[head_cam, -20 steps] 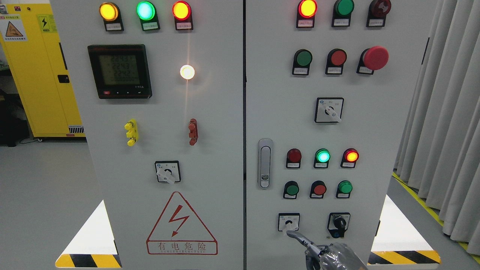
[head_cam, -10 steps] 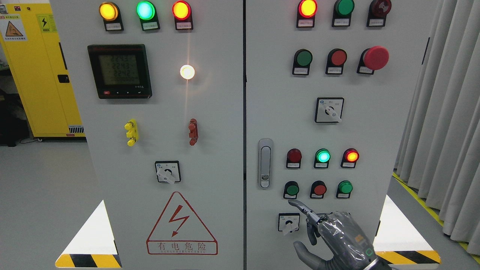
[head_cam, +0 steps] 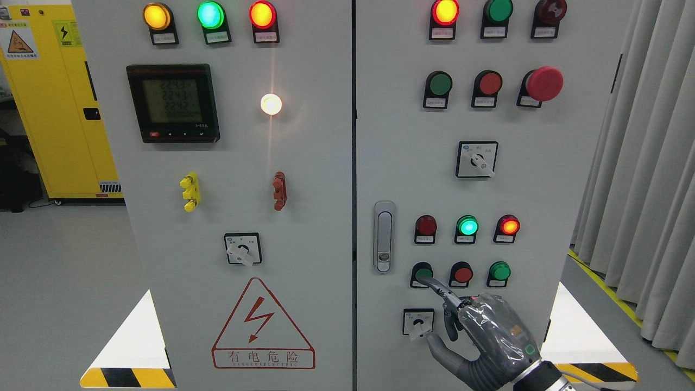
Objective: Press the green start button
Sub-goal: 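Press the green push button with the right hand's index finger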
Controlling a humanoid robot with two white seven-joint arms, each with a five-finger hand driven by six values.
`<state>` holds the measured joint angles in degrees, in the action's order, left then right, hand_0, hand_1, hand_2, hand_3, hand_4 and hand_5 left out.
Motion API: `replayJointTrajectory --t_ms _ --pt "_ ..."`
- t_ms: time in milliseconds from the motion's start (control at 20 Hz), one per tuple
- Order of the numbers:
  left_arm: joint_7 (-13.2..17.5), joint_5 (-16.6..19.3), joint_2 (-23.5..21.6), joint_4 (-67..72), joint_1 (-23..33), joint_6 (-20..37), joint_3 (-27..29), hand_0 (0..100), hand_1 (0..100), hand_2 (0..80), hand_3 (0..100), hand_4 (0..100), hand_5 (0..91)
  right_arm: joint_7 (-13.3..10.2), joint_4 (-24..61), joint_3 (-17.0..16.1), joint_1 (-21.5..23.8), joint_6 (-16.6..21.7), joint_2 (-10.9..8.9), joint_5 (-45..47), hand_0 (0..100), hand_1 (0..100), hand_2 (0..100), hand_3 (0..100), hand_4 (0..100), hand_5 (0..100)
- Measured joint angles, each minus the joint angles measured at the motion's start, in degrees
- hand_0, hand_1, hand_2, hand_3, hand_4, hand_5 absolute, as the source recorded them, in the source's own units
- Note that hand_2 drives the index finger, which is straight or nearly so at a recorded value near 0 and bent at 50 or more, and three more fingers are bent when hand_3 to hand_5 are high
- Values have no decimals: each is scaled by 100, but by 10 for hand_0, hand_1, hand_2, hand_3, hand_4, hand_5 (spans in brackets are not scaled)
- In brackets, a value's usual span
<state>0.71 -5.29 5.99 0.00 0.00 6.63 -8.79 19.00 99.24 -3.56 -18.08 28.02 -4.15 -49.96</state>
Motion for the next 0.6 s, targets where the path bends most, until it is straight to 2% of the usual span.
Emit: replayJointTrajectory --t_ms 600 --pt "0 2 4 0 0 0 -1 120 556 0 0 0 0 -23 -259 -15 -76 -128 22 -15 760 673 0 855 848 986"
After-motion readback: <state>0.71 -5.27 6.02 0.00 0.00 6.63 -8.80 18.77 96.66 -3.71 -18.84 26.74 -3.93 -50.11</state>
